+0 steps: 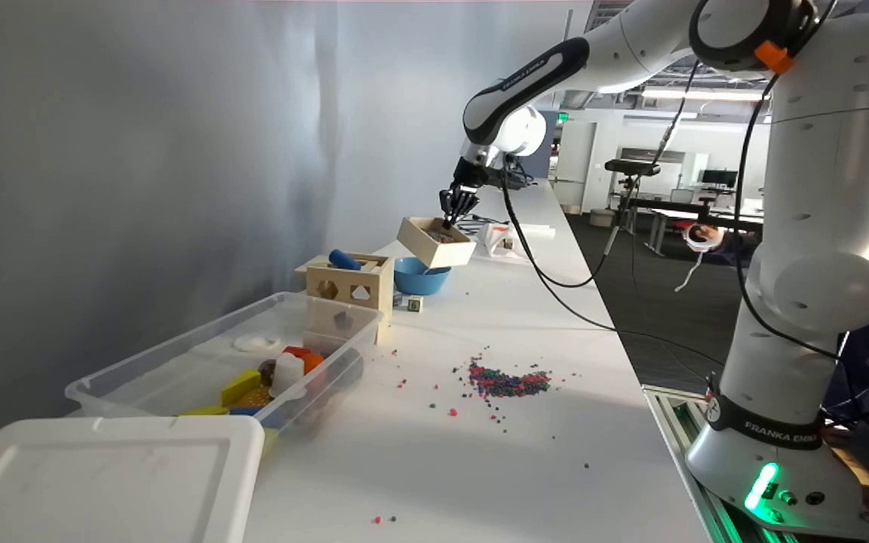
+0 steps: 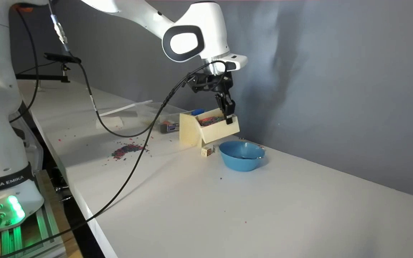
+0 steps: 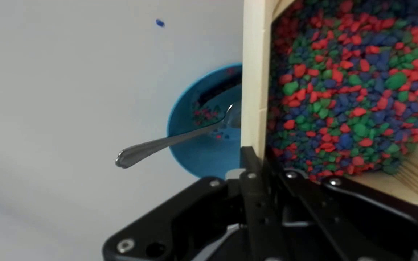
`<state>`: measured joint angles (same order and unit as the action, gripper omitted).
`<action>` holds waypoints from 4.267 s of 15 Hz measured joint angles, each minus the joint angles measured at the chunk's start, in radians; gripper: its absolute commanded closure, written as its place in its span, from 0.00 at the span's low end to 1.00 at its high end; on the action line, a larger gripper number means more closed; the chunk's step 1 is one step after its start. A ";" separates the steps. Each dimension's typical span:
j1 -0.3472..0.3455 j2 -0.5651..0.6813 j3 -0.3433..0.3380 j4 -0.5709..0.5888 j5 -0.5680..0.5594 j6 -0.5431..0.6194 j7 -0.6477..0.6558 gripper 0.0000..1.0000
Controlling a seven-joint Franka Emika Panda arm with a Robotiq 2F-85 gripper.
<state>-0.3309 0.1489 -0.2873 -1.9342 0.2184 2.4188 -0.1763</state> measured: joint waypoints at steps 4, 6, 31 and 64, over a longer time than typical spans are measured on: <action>-0.017 0.091 -0.007 0.092 -0.002 0.034 0.077 0.98; -0.025 0.137 -0.010 0.142 -0.002 0.041 0.111 0.98; -0.010 0.309 -0.051 0.246 -0.233 0.512 0.186 0.98; 0.194 0.266 -0.257 -0.131 -0.278 1.079 0.076 0.98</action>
<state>-0.1368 0.4152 -0.5444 -2.0650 -0.0600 3.4978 -0.1005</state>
